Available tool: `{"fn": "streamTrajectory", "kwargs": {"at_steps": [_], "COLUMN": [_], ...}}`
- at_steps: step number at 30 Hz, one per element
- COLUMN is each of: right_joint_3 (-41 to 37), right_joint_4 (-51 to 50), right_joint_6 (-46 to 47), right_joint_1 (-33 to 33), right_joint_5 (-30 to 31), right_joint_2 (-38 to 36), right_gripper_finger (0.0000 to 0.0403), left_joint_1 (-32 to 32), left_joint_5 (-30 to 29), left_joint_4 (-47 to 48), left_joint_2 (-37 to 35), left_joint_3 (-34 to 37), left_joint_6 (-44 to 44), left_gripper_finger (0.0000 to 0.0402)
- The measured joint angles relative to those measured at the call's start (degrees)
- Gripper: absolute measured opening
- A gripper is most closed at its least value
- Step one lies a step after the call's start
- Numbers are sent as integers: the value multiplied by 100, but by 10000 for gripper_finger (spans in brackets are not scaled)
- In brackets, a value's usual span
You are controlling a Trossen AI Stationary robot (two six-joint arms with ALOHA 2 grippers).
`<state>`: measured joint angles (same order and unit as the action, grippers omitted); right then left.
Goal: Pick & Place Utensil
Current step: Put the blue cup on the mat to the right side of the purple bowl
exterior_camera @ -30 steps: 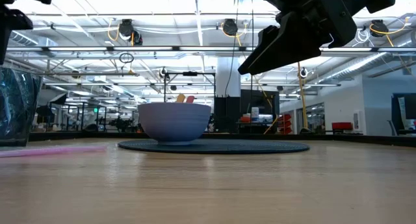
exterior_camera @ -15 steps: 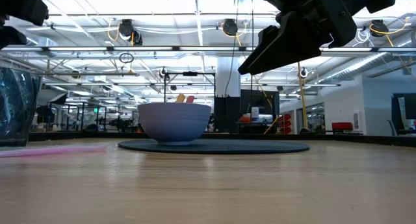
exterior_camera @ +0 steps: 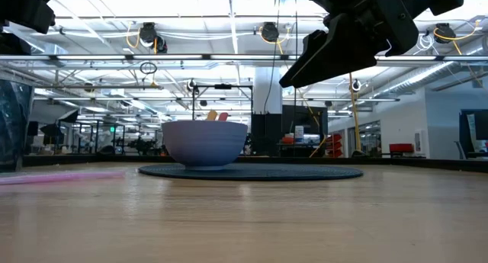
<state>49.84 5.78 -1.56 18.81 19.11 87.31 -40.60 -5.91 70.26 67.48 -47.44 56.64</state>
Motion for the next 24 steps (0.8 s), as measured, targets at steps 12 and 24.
{"fn": "streamTrajectory", "kwargs": {"at_steps": [12, 24], "right_joint_3": [0, 0], "right_joint_4": [0, 4], "right_joint_6": [-55, -64], "right_joint_1": [-2, -2], "right_joint_5": [1, 2], "right_joint_2": [0, 0], "right_gripper_finger": [254, 254], "left_joint_1": [7, 444], "left_joint_5": [-365, -1343], "left_joint_4": [-4, -1662], "left_joint_2": [4, 31], "left_joint_3": [-254, -891], "left_joint_6": [-323, -2302], "left_gripper_finger": [7, 7]}}
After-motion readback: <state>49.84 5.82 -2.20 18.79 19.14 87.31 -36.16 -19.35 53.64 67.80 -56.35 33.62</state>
